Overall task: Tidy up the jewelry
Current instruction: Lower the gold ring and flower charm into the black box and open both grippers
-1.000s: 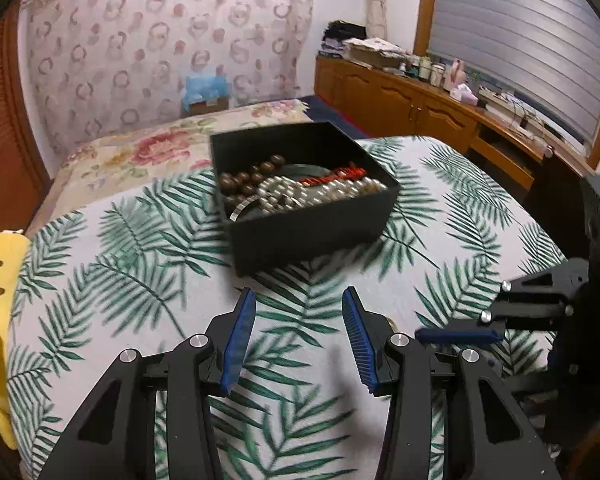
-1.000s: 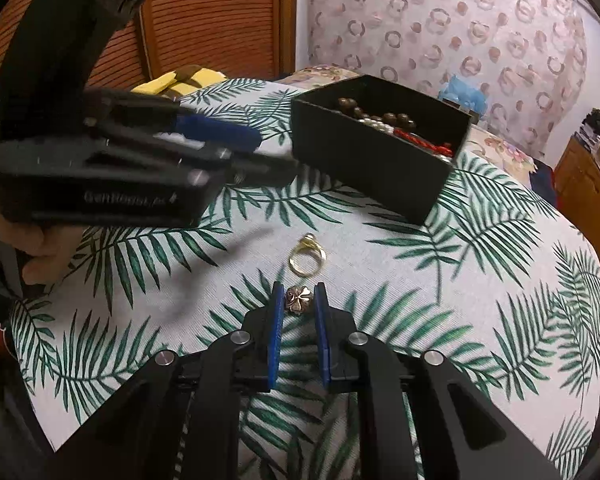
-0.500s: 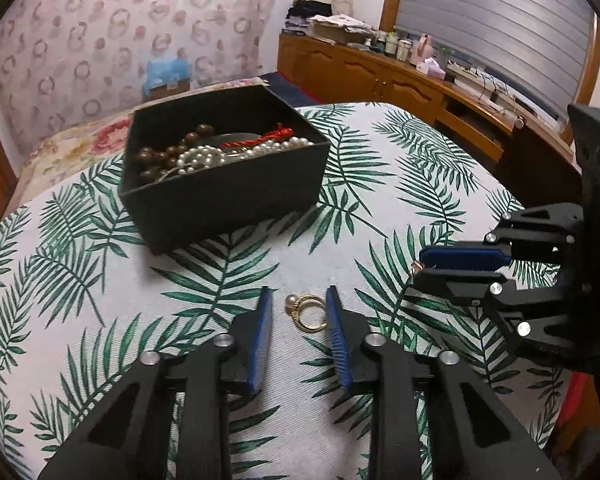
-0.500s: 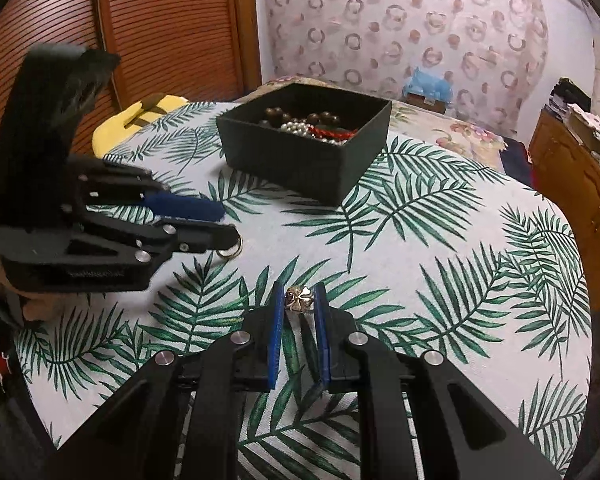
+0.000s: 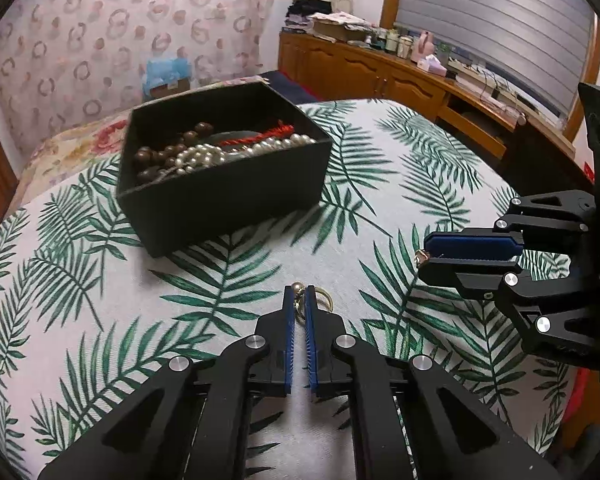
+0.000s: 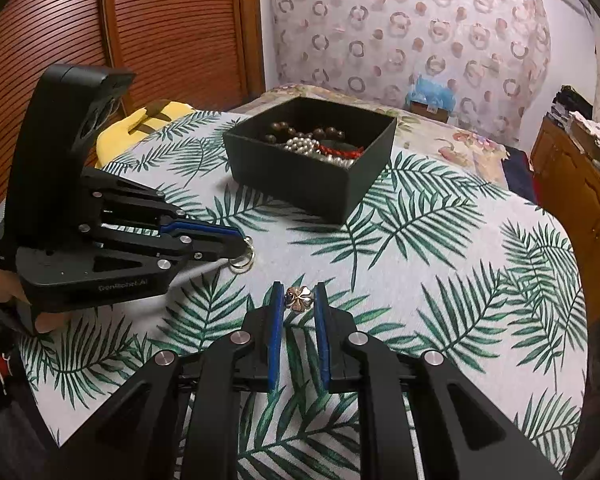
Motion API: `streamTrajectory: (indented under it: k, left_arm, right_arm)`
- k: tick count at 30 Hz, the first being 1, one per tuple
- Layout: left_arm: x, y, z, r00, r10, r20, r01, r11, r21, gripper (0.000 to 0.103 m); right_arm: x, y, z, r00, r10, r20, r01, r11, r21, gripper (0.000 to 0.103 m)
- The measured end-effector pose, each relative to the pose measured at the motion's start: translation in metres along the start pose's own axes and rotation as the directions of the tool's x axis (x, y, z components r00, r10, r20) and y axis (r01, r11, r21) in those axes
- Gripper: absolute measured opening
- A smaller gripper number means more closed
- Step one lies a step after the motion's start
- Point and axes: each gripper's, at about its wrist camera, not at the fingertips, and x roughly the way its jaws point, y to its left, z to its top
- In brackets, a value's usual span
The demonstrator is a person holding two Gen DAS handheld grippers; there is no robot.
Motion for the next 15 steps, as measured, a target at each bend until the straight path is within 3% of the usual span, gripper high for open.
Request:
streamTrajectory:
  k: [15]
  left_arm:
    - [-0.042, 0.031, 0.032, 0.99, 0.066, 0.123, -0.059, 0.996, -0.062, 0.004]
  right_arm:
    - [0.011, -0.01, 0.077, 0.996, -0.014, 0.087, 0.015, 1.0, -0.007, 0.017]
